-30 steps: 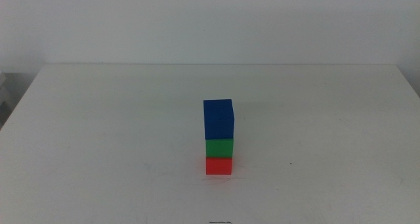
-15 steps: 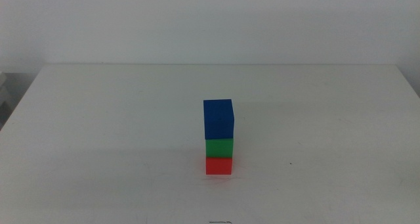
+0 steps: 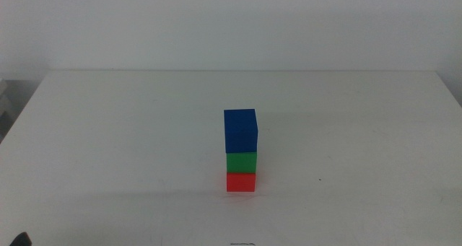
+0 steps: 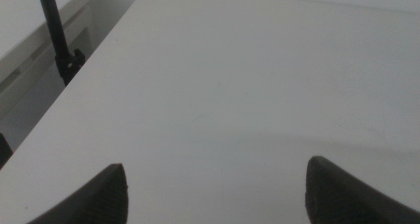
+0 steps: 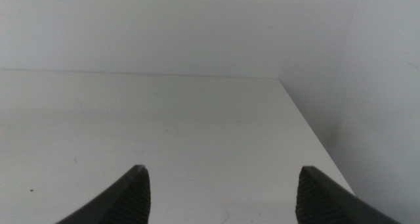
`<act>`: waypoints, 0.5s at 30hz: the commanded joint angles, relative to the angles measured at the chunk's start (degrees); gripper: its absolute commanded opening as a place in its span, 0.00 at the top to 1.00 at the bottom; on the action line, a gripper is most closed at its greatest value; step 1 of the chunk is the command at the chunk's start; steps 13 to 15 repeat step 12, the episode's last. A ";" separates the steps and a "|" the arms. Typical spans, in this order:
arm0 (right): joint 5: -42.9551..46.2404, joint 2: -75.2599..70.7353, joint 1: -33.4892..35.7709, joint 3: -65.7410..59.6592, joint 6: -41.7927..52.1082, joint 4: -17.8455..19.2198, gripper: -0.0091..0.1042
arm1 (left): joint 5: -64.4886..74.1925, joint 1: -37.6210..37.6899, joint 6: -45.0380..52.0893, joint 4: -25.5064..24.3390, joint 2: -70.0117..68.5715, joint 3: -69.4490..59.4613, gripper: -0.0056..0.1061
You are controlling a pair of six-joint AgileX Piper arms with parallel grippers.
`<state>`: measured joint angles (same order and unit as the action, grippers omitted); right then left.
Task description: Stack red cubes first, then green, then blue cubes in a specific spot.
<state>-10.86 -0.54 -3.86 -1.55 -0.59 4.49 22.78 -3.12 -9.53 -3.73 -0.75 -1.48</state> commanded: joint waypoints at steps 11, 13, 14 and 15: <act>4.08 -1.27 -0.31 0.91 0.59 0.80 0.42 | -5.91 0.28 -0.63 0.37 -1.26 -0.02 0.13; 4.08 -1.27 -0.31 0.91 0.59 0.80 0.42 | -5.91 0.28 -0.63 0.37 -1.26 -0.02 0.13; 4.08 -1.27 -0.31 0.91 0.59 0.80 0.42 | -5.91 0.28 -0.63 0.37 -1.26 -0.02 0.13; 4.08 -1.27 -0.31 0.91 0.59 0.80 0.42 | -5.91 0.28 -0.63 0.37 -1.26 -0.02 0.13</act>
